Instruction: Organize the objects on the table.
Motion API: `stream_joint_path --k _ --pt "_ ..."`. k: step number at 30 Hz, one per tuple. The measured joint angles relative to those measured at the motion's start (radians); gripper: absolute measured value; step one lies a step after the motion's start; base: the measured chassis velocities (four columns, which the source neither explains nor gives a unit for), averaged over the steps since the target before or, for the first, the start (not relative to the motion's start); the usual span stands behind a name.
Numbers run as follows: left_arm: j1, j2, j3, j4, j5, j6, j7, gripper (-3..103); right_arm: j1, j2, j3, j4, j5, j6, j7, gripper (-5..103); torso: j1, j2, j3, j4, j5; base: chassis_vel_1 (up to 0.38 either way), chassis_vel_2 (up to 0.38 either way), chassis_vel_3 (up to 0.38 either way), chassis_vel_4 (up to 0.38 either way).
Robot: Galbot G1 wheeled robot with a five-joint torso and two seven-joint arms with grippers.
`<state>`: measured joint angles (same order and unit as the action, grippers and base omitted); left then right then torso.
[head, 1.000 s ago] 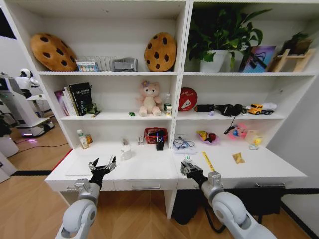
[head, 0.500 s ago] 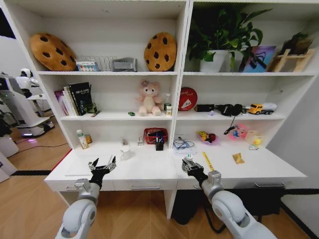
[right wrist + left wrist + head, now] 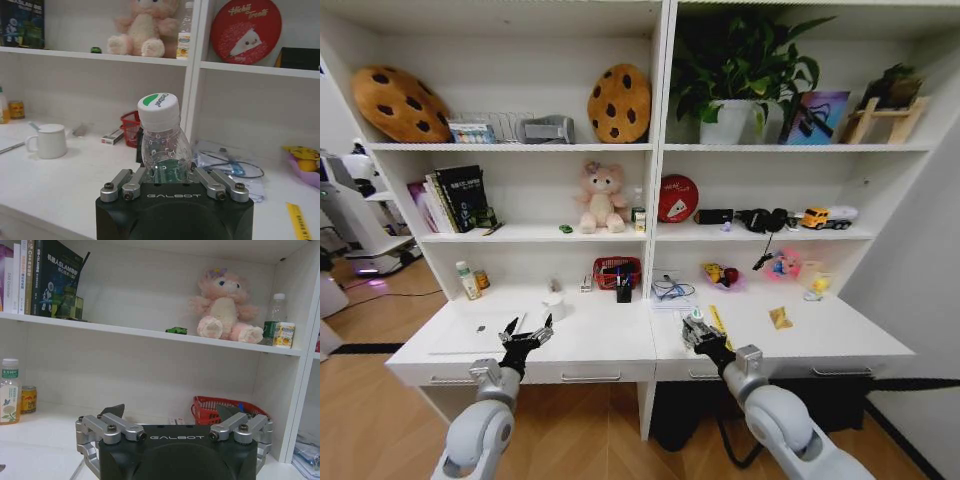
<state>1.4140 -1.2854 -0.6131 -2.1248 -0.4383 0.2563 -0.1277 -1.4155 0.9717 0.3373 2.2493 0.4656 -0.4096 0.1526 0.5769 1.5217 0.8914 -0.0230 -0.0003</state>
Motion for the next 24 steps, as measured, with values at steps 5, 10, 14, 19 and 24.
stream_joint_path --k 5,10,14,19,24 --pt "0.000 0.000 0.000 0.000 0.000 0.000 0.000 100 -0.101 -0.008 -0.021 0.103 0.062 -0.096 0.080 27 0.000 0.000 0.000 0.0000 0.0000 0.000 0.000 0.000 0.000" --pt "0.000 0.000 0.000 0.000 0.000 0.000 0.000 100 -0.169 -0.009 -0.031 0.125 0.140 -0.173 0.158 27 0.000 0.000 0.000 -0.0002 0.0001 0.000 0.000 0.000 0.000" --pt "0.000 0.000 0.000 0.000 0.000 0.000 0.000 100 -0.182 0.005 -0.055 0.030 0.110 -0.159 0.169 27 0.000 0.000 0.000 0.0000 0.0004 0.000 0.000 0.000 0.000" --pt "0.000 0.000 0.000 0.000 0.000 0.000 0.000 100 -0.165 0.031 -0.063 -0.106 0.110 -0.144 0.152 27 0.000 0.000 0.000 0.0000 0.0004 0.000 0.000 0.000 0.000" --pt "0.000 0.000 0.000 0.000 0.000 0.000 0.000 100 -0.135 0.065 -0.057 -0.283 0.134 -0.135 0.119 27 0.000 0.000 0.000 0.0000 0.0003 0.000 0.000 0.000 0.000"
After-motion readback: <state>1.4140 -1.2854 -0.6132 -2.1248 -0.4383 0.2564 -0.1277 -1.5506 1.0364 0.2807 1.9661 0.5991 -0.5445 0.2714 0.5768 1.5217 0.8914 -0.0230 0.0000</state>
